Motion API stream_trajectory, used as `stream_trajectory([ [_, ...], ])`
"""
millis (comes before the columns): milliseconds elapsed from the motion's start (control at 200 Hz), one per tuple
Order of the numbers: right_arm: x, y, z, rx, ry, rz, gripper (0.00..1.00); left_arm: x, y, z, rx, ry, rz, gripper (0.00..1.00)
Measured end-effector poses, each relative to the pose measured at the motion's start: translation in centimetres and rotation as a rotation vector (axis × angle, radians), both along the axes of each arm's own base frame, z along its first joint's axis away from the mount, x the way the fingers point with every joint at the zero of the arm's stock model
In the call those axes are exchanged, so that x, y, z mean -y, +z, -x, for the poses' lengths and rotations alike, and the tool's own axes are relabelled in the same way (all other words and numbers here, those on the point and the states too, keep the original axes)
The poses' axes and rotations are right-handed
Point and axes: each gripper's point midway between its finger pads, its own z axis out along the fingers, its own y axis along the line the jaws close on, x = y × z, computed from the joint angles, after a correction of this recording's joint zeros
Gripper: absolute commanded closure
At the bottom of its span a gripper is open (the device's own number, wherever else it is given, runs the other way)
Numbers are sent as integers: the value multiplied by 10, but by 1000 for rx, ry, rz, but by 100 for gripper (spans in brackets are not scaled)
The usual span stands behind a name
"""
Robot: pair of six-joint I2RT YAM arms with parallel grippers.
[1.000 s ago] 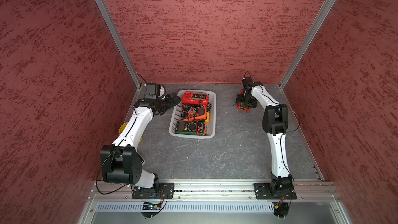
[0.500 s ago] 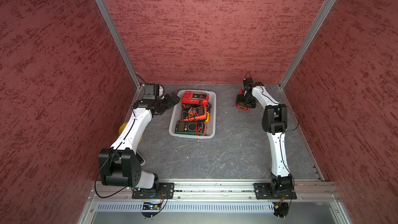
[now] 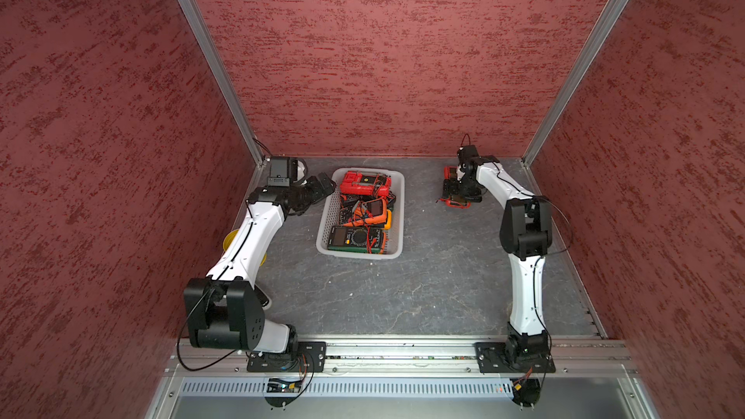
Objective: Put the multimeter into the basket
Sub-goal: Pick up the multimeter from the center of the board.
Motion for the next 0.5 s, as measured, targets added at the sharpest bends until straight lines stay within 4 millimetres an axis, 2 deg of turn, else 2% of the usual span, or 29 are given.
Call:
stream_trajectory([
  [145, -26, 60, -1, 163, 116, -6, 88, -2, -4, 1, -10, 6, 3, 0],
  [235, -46, 90, 2, 245, 193, -4, 87, -2, -3, 1, -10, 6, 4, 0],
  [336, -72, 113, 10, 304, 290, -10, 86, -2, -3, 1, -9, 7, 5, 0],
  [496, -124, 141, 35, 364, 481, -44, 83, -7, -1, 1, -5, 24, 10, 0],
])
